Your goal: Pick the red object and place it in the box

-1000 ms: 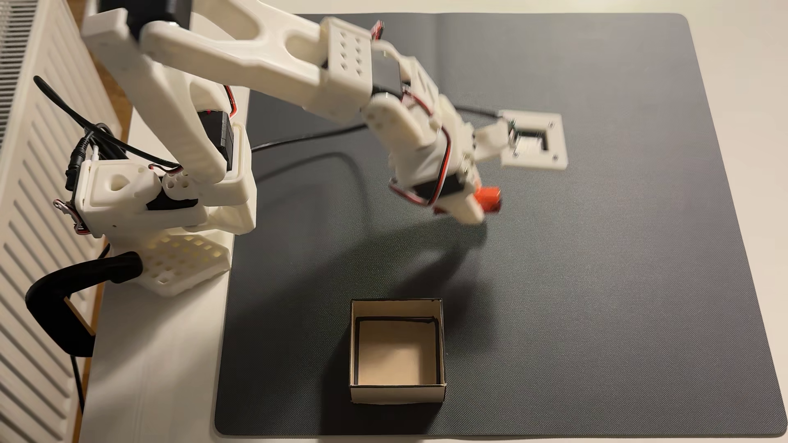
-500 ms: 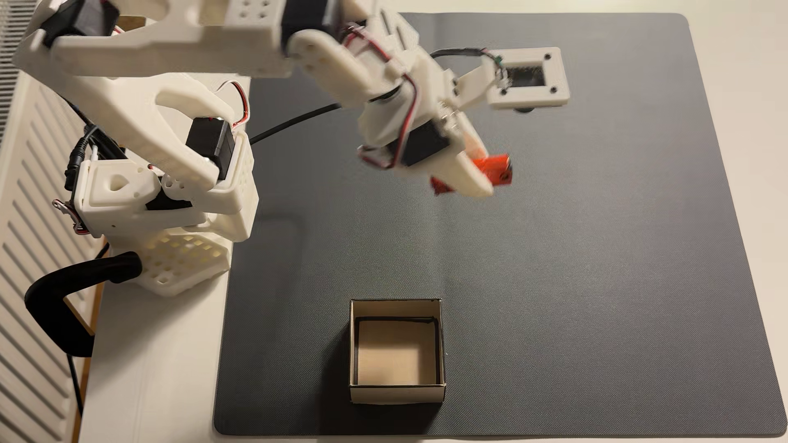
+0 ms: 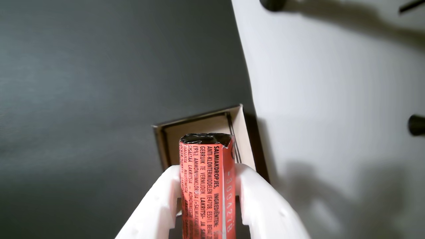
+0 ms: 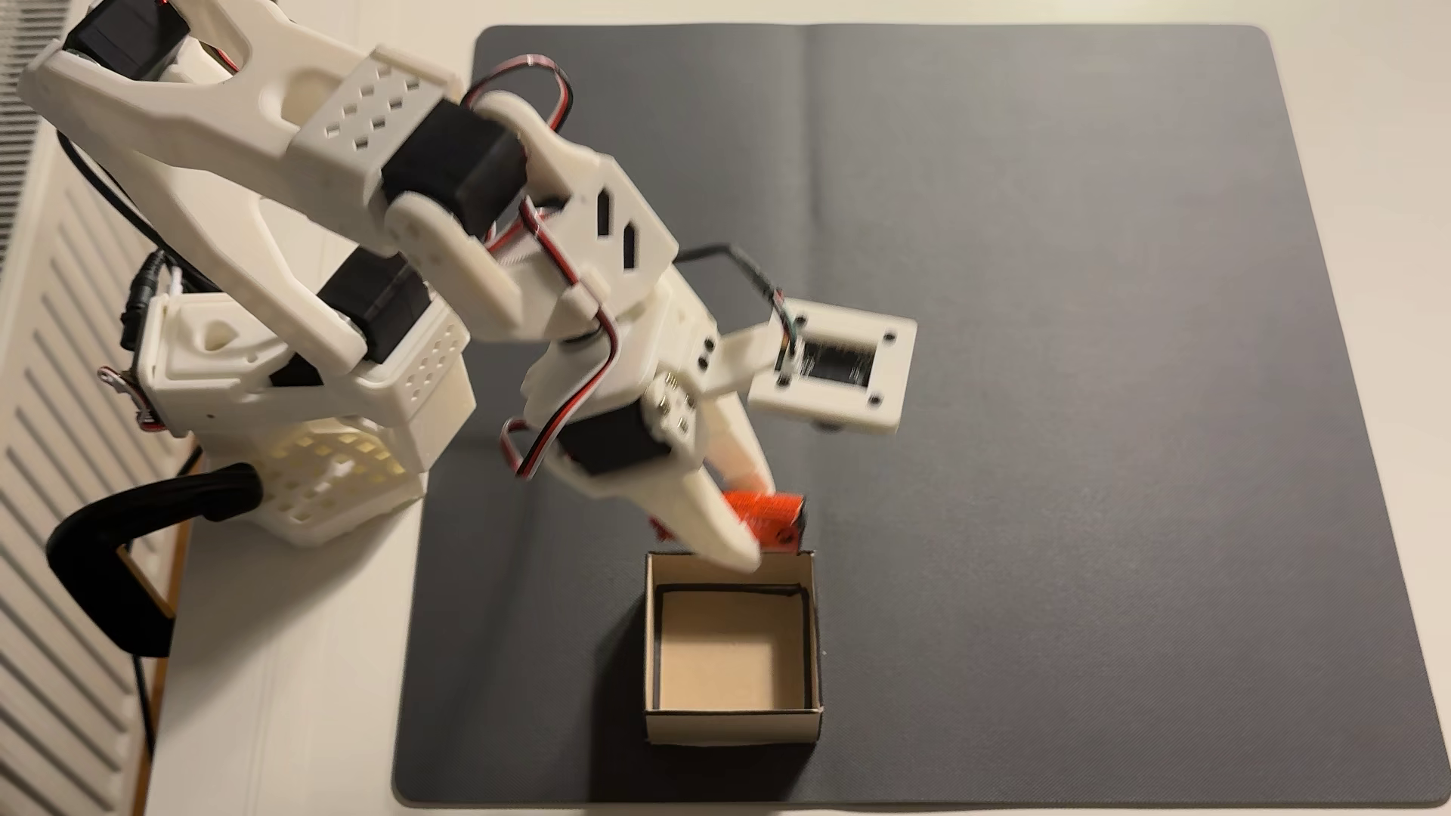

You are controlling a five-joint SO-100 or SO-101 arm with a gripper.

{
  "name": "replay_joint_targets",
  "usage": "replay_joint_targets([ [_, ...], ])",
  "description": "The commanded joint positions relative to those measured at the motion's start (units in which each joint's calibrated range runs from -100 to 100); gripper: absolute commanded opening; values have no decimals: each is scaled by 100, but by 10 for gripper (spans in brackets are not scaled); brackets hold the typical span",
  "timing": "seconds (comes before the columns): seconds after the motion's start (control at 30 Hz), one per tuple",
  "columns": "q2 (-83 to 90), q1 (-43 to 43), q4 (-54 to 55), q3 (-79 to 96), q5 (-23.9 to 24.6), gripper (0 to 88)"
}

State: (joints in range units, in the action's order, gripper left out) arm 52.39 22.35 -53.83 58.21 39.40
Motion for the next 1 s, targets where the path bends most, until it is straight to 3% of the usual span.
replay_joint_targets([
  [0.0, 126, 67, 426, 224, 14, 8],
  [0.57, 67, 230, 1196, 841, 24, 11],
  [0.77, 67, 223, 1178, 850, 30, 106],
  [0.97, 67, 223, 1126, 850, 24, 118],
])
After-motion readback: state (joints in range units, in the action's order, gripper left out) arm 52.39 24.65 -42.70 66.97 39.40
